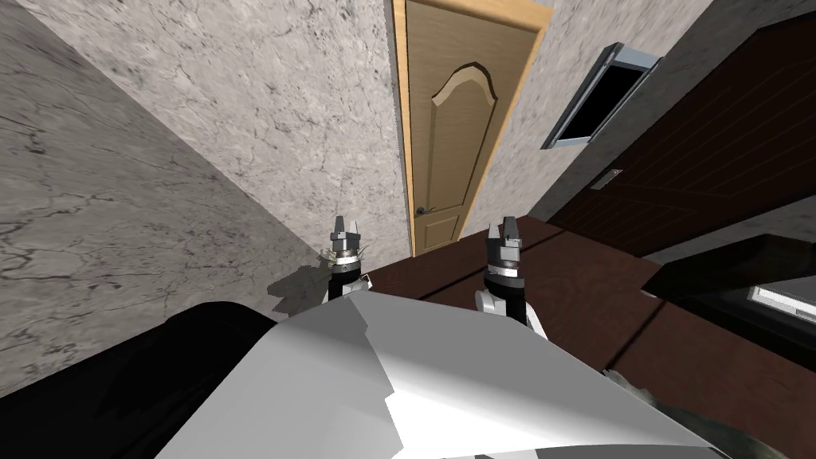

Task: Pull the door open

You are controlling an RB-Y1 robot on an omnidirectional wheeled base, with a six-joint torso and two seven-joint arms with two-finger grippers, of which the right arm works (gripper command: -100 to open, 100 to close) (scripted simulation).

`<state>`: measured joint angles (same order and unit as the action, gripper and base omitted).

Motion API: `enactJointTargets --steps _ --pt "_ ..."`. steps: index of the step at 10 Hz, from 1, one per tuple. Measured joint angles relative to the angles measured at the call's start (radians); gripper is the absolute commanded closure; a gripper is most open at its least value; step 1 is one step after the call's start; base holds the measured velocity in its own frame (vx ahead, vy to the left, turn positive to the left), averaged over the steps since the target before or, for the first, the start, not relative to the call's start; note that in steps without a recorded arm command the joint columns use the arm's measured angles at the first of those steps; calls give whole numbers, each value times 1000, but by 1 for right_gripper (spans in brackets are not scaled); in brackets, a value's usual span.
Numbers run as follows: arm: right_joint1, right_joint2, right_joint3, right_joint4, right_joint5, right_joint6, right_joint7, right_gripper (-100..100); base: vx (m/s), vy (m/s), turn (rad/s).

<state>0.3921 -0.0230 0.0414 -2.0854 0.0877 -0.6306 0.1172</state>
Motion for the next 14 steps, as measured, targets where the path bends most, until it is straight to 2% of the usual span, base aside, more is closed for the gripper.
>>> enactJointTargets --steps 1,3,4,5,7,10,13,14 --pt "-17 -3 1 31 -1 1 -3 -100 56 -22 71" --pt "-32 -16 -6 67 -6 8 -13 -100 45 -16 87" --pt "-38 -17 -6 89 -7 3 -15 -100 44 -5 113" --pt "-58 -23 -12 126 -10 -4 -18 -100 69 -19 193" --pt "-75 -36 -17 176 -16 -7 -30 -100 54 -27 94" --pt "-122 -50 -28 260 -23 -6 -42 -100 48 -20 90" --pt "-155 -57 -31 340 -26 -9 -49 -100 45 -19 107" --pt "-170 -65 -36 379 -30 -18 -56 -100 71 -32 218"
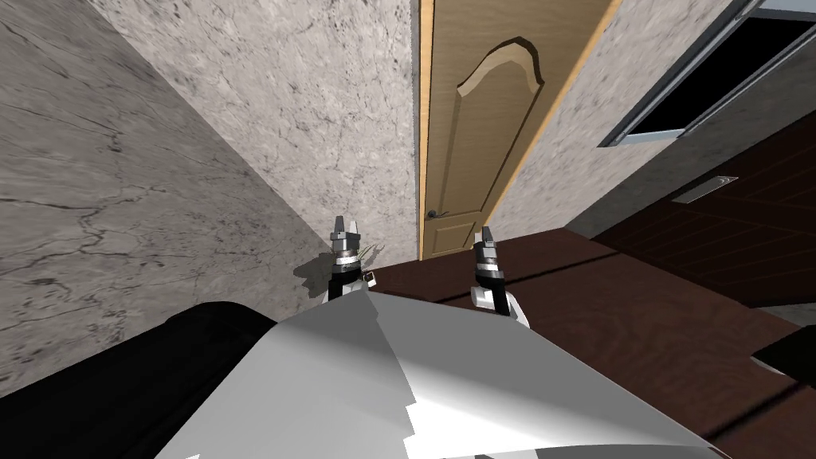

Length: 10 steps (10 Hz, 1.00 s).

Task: Pull the door open

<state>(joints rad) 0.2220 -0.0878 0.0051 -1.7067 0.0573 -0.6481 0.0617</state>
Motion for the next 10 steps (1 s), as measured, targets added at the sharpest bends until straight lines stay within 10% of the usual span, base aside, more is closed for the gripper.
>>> enactJointTargets --steps 10 --pt "-120 -35 -20 275 -18 -9 -38 -100 45 -27 100"
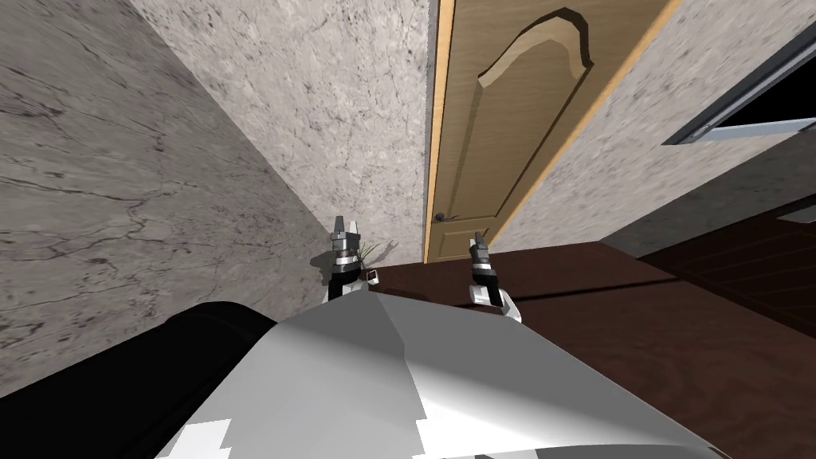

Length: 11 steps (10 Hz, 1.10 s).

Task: Pull the door open

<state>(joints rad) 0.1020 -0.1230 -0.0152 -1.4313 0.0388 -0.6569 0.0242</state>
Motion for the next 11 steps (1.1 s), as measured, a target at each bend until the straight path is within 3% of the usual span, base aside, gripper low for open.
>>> enactJointTargets --steps 8,11 --pt "-115 -31 -22 252 -18 -14 -31 -100 48 -33 109" --pt "-142 -39 -27 315 -23 -7 -42 -100 36 -30 108"
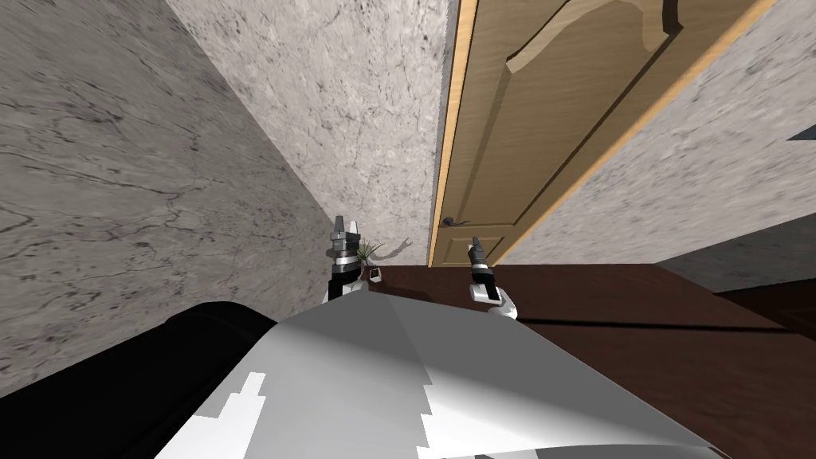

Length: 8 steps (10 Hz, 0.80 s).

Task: Pull the door open

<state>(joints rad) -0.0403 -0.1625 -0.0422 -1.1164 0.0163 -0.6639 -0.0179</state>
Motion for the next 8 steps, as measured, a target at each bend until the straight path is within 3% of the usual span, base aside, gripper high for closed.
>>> enactJointTargets --steps 8 --pt "-83 -22 -16 184 -13 -6 -26 -100 35 -30 88"
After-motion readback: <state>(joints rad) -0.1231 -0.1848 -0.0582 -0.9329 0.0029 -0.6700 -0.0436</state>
